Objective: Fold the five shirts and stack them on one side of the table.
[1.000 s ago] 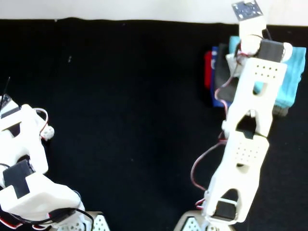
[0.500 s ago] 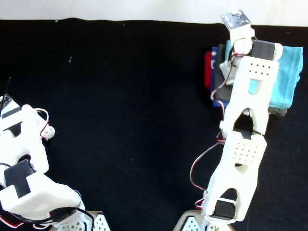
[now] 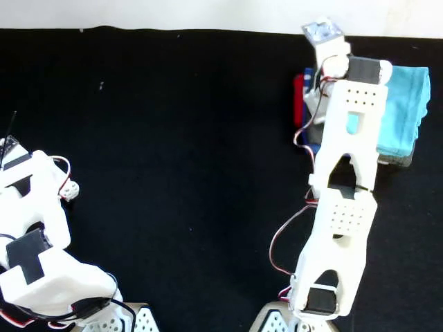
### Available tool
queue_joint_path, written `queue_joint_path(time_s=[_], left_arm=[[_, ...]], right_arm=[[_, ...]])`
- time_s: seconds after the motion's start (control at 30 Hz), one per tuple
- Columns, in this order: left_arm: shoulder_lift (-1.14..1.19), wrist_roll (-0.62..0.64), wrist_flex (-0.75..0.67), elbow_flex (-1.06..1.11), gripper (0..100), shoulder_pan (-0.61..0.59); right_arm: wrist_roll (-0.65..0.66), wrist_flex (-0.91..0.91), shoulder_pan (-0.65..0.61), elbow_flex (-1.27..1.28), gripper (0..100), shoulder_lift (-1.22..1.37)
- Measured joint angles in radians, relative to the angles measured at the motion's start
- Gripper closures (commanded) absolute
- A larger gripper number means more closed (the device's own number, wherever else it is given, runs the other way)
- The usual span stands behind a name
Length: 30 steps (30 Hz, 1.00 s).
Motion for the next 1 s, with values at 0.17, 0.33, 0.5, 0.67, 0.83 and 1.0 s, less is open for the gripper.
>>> queue_joint_path(time_s=[0.17, 0.33, 0.5, 0.67, 0.83, 1.0], left_arm=[[0.000, 0.000, 0.000, 0.000, 99, 0.000], [0.000, 0.000, 0.000, 0.000, 99, 0.000], [0.000, 0.000, 0.000, 0.000, 99, 0.000], [0.000, 0.000, 0.000, 0.000, 99, 0.000], [0.000, 0.000, 0.000, 0.000, 99, 0.000], [0.000, 0.000, 0.000, 0.000, 99, 0.000]], right_arm=[[0.002, 0.000, 0.000, 0.015, 99.0, 0.000], [0.002, 0.000, 0.000, 0.014, 88.3, 0.000], [-0.012, 0.000, 0.000, -0.077, 83.7, 0.000], [-0.086, 0.000, 0.000, -0.239, 84.6, -0.083], [-0.097, 0.000, -0.003, -0.278, 85.7, -0.130], [-0.100, 0.002, 0.002, -0.236, 97.5, -0.074]])
